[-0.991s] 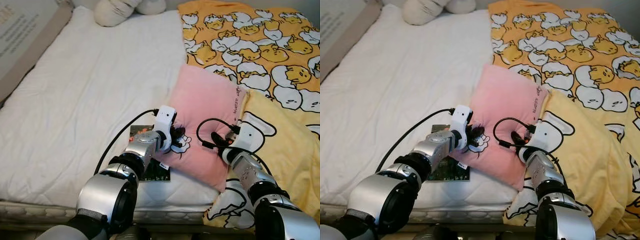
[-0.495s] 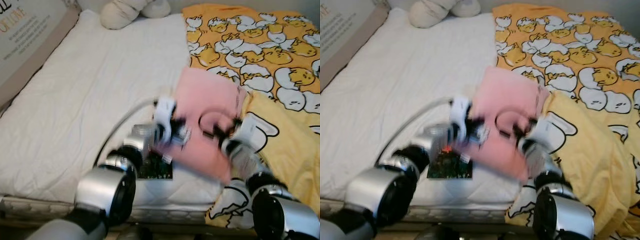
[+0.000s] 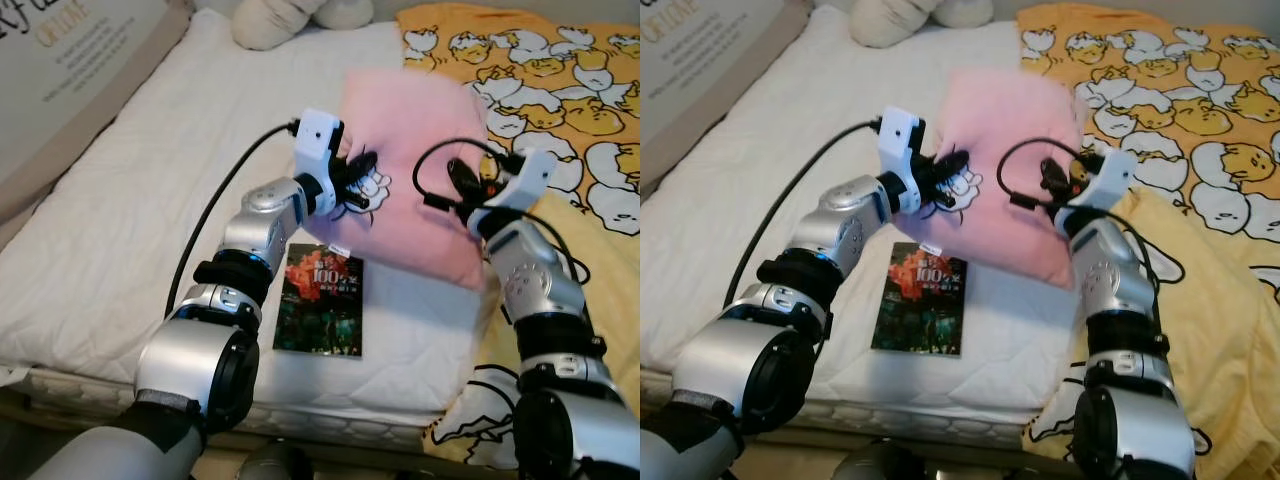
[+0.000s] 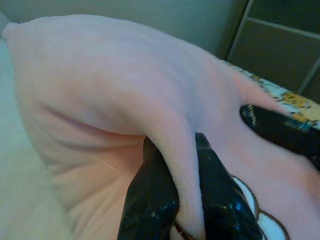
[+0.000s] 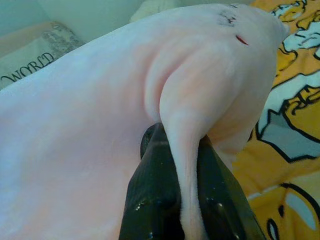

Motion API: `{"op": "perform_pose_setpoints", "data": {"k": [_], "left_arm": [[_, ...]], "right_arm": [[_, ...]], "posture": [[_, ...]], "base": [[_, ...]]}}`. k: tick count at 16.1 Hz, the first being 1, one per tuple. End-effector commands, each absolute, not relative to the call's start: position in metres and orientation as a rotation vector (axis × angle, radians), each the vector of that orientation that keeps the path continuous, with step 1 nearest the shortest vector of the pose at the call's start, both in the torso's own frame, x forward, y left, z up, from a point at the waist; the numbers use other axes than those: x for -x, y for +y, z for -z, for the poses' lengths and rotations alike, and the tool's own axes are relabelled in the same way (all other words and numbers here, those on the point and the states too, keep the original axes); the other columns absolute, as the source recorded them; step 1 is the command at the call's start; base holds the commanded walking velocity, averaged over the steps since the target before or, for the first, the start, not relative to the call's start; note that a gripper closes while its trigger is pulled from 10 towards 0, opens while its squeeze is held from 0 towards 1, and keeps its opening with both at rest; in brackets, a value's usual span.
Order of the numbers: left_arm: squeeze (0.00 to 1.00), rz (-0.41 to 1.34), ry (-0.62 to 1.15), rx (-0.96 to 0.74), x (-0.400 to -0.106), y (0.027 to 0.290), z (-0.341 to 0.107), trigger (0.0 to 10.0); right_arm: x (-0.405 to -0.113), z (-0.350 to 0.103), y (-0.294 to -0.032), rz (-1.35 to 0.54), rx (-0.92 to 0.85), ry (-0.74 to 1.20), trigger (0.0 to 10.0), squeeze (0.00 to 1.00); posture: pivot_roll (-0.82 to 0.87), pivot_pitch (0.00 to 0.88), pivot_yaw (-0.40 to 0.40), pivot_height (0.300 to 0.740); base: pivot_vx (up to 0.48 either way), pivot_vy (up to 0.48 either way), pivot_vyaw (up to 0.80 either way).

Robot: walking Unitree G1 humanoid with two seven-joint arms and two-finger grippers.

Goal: Clean up the room

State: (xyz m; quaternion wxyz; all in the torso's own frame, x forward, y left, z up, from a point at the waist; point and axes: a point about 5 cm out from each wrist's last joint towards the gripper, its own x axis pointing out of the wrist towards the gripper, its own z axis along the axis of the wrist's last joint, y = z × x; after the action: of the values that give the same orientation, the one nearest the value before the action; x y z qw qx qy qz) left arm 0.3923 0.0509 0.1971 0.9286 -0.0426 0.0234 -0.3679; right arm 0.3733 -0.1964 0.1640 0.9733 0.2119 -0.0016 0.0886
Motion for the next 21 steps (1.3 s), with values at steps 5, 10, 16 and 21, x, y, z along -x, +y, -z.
{"op": "perform_pose_setpoints", "data": {"k": [5,10,16,21], "left_arm": [[0.0,0.627,-0.055,0.051,-0.399,0.063,-0.213,10.0],[0.0,0.621,-0.044,0.035,-0.397,0.058,-0.204,10.0],[0.0,0.621,-0.041,0.019,-0.398,0.057,-0.204,10.0],[0.0,0.609,-0.045,0.01,-0.401,0.058,-0.208,10.0]], "right_arm": [[-0.378,-0.177,-0.19,-0.165,-0.241,-0.02,10.0,0.0],[-0.379,-0.176,-0.19,-0.158,-0.222,-0.008,10.0,0.0],[-0.376,-0.168,-0.19,-0.152,-0.215,0.008,10.0,0.0],[-0.376,-0.167,-0.191,-0.16,-0.207,0.01,10.0,0.0]], "posture": [[0.01,0.0,0.071,0.74],[0.01,0.0,0.068,0.74],[-0.01,0.0,0.076,0.74],[-0.01,0.0,0.076,0.74]], "base": [[0.0,0.288,0.0],[0.0,0.48,0.4],[0.0,0.48,0.45],[0.0,0.48,0.45]]}}
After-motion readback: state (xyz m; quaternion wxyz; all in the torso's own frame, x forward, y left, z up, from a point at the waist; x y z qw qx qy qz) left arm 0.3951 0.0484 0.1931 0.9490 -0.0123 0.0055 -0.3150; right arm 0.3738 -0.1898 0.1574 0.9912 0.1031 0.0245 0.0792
